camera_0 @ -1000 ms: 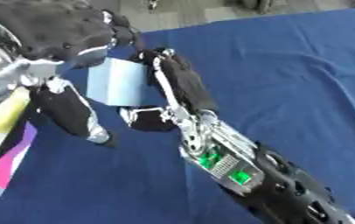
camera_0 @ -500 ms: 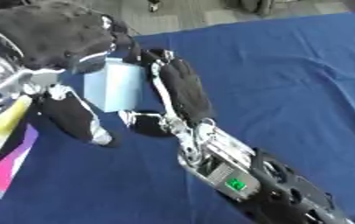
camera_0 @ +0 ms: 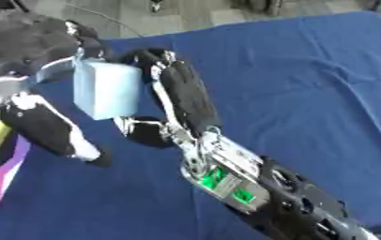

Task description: Pick up the objects with one hand, pass them to the other hand, and then place them into the box on the other side of the table.

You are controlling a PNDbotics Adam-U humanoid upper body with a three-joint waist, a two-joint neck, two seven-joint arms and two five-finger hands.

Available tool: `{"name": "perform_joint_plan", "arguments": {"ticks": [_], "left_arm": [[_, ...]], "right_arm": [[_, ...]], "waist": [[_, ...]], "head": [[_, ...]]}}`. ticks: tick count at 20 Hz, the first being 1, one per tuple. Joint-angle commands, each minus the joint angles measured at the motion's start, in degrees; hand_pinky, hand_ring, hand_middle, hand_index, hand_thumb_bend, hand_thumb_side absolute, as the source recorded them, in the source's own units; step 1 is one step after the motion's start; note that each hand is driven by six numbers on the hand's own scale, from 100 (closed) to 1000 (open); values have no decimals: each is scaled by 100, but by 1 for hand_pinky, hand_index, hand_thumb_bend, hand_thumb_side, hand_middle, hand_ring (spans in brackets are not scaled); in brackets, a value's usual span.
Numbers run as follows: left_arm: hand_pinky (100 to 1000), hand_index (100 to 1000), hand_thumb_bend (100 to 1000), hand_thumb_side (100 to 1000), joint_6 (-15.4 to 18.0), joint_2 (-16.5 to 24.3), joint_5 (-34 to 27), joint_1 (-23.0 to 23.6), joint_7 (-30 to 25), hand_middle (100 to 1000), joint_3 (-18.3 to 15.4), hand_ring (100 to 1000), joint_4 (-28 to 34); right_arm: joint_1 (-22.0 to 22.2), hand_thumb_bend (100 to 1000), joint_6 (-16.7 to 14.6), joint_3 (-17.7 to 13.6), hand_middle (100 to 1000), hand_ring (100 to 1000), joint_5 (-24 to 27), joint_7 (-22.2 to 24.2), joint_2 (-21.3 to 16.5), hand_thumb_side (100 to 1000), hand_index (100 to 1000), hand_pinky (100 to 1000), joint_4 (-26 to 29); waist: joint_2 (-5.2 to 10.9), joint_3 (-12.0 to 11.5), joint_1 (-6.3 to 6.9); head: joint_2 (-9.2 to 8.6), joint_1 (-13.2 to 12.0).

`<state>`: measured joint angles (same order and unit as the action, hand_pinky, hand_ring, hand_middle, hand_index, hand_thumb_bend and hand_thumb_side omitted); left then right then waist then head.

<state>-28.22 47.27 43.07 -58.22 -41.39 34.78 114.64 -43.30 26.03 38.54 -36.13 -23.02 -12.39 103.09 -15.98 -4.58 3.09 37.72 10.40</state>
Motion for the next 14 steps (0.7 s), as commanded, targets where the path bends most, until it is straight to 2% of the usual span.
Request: {"name": "perform_joint_plan", "arguments": {"ticks": [1, 4, 9, 10, 14], "left_arm": [[831, 775, 811, 444, -559, 299, -150, 10, -136, 699, -207, 768, -5], [820, 766, 802, 401, -537, 354, -228, 60, 139, 696, -241, 759, -5], [820, 766, 802, 401, -496, 423, -369, 164, 618, 696, -185, 759, -5], [762, 768, 775, 363, -496, 424, -399, 168, 704, 657, -176, 720, -5], [782, 804, 842, 383, -351, 357, -568, 93, 1058, 693, -307, 741, -5]], "right_arm": [[-96, 100, 29, -84, 451, 498, 174, 67, -139, 100, 567, 695, 356], [-95, 100, 78, -103, 449, 494, 359, 163, -175, 100, 568, 692, 487], [-108, 100, 141, -130, 449, 494, 496, 243, -209, 100, 568, 692, 608], [-102, 100, 152, -122, 451, 495, 508, 258, -208, 100, 574, 699, 610], [-95, 100, 299, -23, 454, 499, 789, 541, -195, 100, 577, 705, 499]], "waist": [[83, 3, -2], [76, 4, -8], [69, 13, -9], [67, 11, -12], [42, -23, -23]], "head": [[-1, 14], [-13, 10], [-21, -2], [-23, 2], [-56, 74]]}}
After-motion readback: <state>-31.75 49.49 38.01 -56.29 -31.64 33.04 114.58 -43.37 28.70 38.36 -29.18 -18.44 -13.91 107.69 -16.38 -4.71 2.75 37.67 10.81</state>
